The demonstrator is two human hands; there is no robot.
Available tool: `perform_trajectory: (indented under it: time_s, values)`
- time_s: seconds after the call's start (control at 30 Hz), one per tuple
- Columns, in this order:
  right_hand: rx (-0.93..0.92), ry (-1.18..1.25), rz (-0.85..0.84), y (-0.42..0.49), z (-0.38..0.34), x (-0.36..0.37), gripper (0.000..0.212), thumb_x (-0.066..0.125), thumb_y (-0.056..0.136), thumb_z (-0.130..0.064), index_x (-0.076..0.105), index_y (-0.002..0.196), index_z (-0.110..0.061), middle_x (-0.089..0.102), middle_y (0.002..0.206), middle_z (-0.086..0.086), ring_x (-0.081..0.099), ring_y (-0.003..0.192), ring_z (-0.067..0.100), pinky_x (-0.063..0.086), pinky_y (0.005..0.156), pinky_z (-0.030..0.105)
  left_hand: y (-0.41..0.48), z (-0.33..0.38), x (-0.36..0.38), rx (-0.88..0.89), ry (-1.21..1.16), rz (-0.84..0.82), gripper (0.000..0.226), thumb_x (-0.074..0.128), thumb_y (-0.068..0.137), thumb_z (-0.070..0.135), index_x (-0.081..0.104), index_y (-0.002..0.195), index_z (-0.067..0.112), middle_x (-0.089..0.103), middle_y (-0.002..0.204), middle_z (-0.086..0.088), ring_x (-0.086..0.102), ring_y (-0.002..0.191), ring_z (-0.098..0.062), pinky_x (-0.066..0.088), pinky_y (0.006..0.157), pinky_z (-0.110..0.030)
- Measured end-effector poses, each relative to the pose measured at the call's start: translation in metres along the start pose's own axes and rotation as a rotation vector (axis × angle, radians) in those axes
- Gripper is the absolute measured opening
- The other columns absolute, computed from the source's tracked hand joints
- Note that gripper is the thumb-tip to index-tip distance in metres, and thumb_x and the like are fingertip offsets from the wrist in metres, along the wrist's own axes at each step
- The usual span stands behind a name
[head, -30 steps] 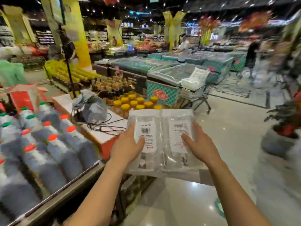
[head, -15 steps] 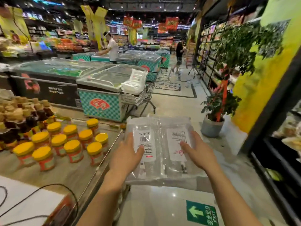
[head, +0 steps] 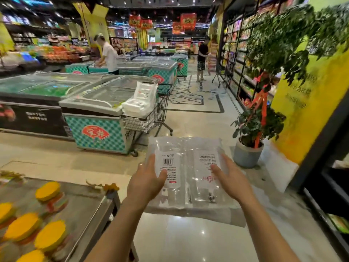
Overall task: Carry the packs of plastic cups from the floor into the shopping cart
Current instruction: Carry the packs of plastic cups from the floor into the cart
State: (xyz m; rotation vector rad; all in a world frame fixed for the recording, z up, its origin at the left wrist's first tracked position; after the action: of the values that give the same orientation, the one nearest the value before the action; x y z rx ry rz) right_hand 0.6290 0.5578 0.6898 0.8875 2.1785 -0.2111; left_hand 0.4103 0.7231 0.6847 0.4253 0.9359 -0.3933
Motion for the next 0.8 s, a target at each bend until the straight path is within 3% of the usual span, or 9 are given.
perform_trajectory:
  time_s: [0.13, 0.27, 0.4, 0.53, 0.8]
  values:
    - [-0.025, 0.013, -0.036, 0.109, 0.005, -0.008, 0.064, 0.047, 0.098, -0.046, 0.023, 0.153, -0.024, 0.044, 0.149, 0.003, 0.044, 0.132, 0.026, 0.035, 0.100, 0.032, 0.097, 0.019, 0.023, -0.038, 0.009, 0.022, 0.061, 0.048, 0.093, 0.049, 0.023, 0.146, 0.030, 0.055, 0.129, -0.009, 0.052, 0.113, -0.029, 0.045, 0.082, -0.038]
    - [-0.051, -0.016, -0.069, 0.209, 0.008, -0.005, 0.068, 0.046, 0.097, -0.049, 0.019, 0.154, -0.023, 0.040, 0.152, 0.003, 0.042, 0.135, 0.029, 0.035, 0.101, 0.034, 0.186, 0.027, 0.041, -0.069, 0.012, 0.029, 0.064, 0.048, 0.091, 0.052, 0.021, 0.146, 0.033, 0.054, 0.128, -0.011, 0.056, 0.110, -0.032, 0.048, 0.085, -0.040]
    - [-0.053, -0.025, -0.086, 0.298, 0.012, 0.008, 0.062, 0.047, 0.098, -0.046, 0.026, 0.151, -0.021, 0.046, 0.147, 0.002, 0.047, 0.130, 0.026, 0.035, 0.088, 0.028, 0.276, 0.022, 0.065, -0.102, 0.015, 0.011, 0.064, 0.047, 0.090, 0.055, 0.021, 0.145, 0.034, 0.053, 0.129, -0.011, 0.057, 0.109, -0.033, 0.048, 0.087, -0.041]
    - [-0.062, -0.031, -0.062, 0.396, 0.020, 0.035, 0.064, 0.047, 0.099, -0.045, 0.021, 0.153, -0.023, 0.045, 0.148, 0.002, 0.046, 0.131, 0.026, 0.037, 0.097, 0.033, 0.371, 0.013, 0.092, -0.076, 0.009, 0.000, 0.065, 0.048, 0.091, 0.054, 0.024, 0.146, 0.030, 0.055, 0.127, -0.012, 0.055, 0.111, -0.033, 0.049, 0.088, -0.041]
    - [-0.033, 0.001, 0.045, 0.597, 0.012, 0.081, 0.057, 0.043, 0.098, -0.050, 0.024, 0.150, -0.035, 0.054, 0.138, 0.002, 0.048, 0.126, 0.024, 0.039, 0.091, 0.035, 0.590, -0.002, 0.119, 0.001, -0.039, -0.023, 0.071, 0.041, 0.081, 0.061, 0.024, 0.145, 0.035, 0.057, 0.126, -0.006, 0.056, 0.111, -0.031, 0.049, 0.088, -0.044]
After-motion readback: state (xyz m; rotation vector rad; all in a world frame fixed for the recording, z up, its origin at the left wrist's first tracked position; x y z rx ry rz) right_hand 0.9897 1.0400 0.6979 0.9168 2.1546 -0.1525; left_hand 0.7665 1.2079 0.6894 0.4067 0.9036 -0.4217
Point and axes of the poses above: each hand's wrist, its own y-axis towards the middle knuckle, its own x-axis out of the palm, z = x × y, the point moved 9 cm from there along y, towards the middle knuckle
